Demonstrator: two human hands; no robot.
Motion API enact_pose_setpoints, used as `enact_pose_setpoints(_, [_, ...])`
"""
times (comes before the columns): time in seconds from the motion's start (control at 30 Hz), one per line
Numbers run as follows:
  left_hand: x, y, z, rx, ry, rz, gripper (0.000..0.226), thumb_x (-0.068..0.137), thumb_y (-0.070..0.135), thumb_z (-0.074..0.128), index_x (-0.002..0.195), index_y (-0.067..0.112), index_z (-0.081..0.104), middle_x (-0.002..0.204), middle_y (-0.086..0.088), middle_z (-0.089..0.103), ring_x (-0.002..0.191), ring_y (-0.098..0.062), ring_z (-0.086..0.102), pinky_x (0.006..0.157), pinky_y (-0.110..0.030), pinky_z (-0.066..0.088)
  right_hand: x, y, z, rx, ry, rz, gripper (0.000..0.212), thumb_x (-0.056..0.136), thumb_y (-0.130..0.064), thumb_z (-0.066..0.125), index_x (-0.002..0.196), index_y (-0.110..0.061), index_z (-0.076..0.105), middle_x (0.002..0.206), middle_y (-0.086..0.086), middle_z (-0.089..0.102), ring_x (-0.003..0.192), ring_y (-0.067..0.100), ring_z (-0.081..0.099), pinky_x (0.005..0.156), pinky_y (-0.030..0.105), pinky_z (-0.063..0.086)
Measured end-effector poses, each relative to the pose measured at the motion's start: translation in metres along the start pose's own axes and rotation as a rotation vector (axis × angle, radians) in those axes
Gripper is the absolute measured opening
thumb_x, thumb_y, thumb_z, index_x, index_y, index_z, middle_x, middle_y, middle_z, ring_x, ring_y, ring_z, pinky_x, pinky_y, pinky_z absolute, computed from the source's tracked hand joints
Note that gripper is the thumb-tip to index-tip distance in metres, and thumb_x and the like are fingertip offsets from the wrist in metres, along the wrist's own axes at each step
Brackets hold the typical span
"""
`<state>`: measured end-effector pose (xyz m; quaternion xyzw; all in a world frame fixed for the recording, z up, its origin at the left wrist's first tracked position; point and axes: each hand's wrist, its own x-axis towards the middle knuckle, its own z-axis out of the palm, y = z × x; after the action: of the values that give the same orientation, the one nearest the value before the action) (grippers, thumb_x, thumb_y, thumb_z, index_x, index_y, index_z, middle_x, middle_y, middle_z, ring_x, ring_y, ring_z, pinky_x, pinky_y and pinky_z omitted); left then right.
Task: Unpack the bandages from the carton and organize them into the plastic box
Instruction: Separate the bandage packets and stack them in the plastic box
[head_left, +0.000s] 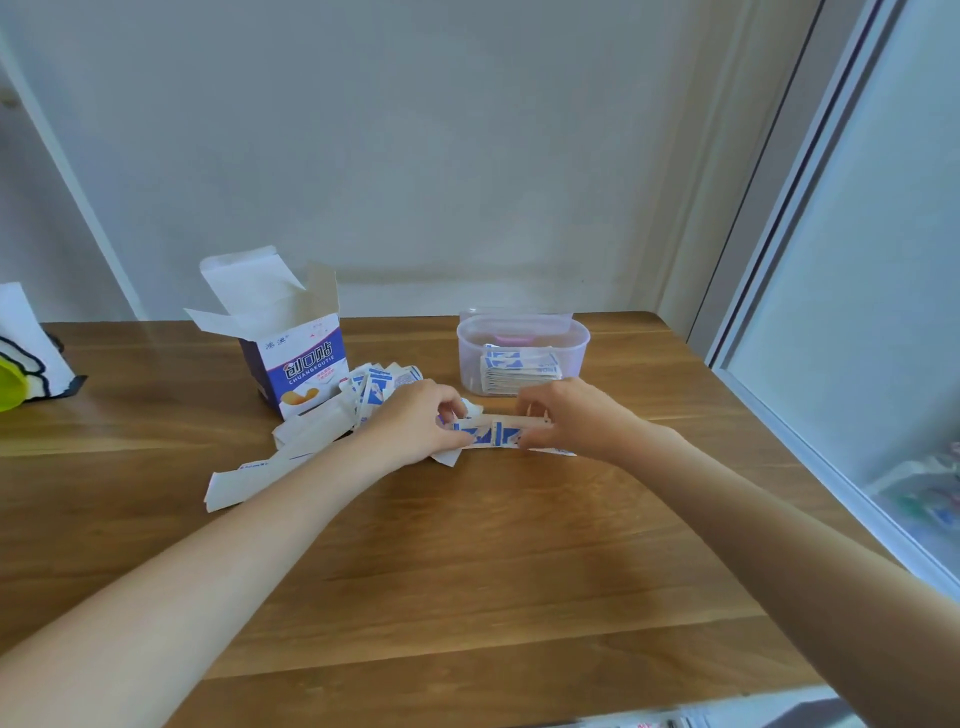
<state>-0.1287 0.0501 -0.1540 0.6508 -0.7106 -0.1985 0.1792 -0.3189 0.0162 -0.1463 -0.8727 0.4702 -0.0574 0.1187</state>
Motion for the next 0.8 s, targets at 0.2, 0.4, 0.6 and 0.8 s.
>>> enact_pose_setpoints(0.2, [-0.001, 0.015, 0.010, -0.059, -0.017, 0.089, 0.015, 0.081, 0.023, 0.069, 0.094, 0.017, 0.063, 0.086, 0.009, 0.055, 0.068, -0.004, 0.052, 0.058, -0.013, 0.042, -0.002, 0.001, 0.008, -0.016, -0.010, -0.023, 0.031, 0.090, -0.028, 0.056, 0.063, -0.023, 0.043, 0.066, -0.006, 0.045, 0.068, 0.016, 0.045, 0.057, 0.028, 0.037])
enact_pose_setpoints(0.4, [-0.003, 0.019, 0.009, -0.055, 0.060, 0.124, 0.004, 0.084, 0.018, 0.065, 0.089, 0.017, 0.065, 0.087, 0.005, 0.058, 0.074, -0.007, 0.054, 0.065, -0.015, 0.041, 0.000, -0.013, 0.010, 0.031, 0.033, -0.074, 0.015, 0.089, -0.032, 0.058, 0.077, -0.024, 0.060, 0.069, -0.004, 0.049, 0.071, 0.017, 0.046, 0.063, 0.032, 0.039])
enact_pose_setpoints(0.6, [-0.006, 0.005, 0.006, -0.018, 0.082, 0.087, 0.008, 0.088, 0.017, 0.059, 0.092, 0.015, 0.066, 0.090, 0.003, 0.061, 0.080, -0.010, 0.058, 0.060, -0.014, 0.040, 0.002, -0.015, 0.011, -0.131, 0.038, -0.129, 0.025, 0.097, -0.018, 0.043, 0.120, -0.017, 0.053, 0.112, 0.000, 0.057, 0.093, 0.020, 0.056, 0.071, 0.033, 0.049])
enact_pose_setpoints(0.8, [-0.005, -0.025, -0.026, 0.233, 0.317, -0.136, 0.020, 0.092, 0.026, 0.050, 0.105, 0.014, 0.060, 0.111, -0.004, 0.053, 0.097, -0.023, 0.056, 0.072, -0.029, 0.038, 0.008, -0.015, 0.020, -0.081, 0.143, -0.074, 0.016, 0.095, -0.005, 0.037, 0.109, -0.008, 0.046, 0.106, 0.008, 0.050, 0.074, 0.019, 0.042, 0.059, 0.029, 0.032])
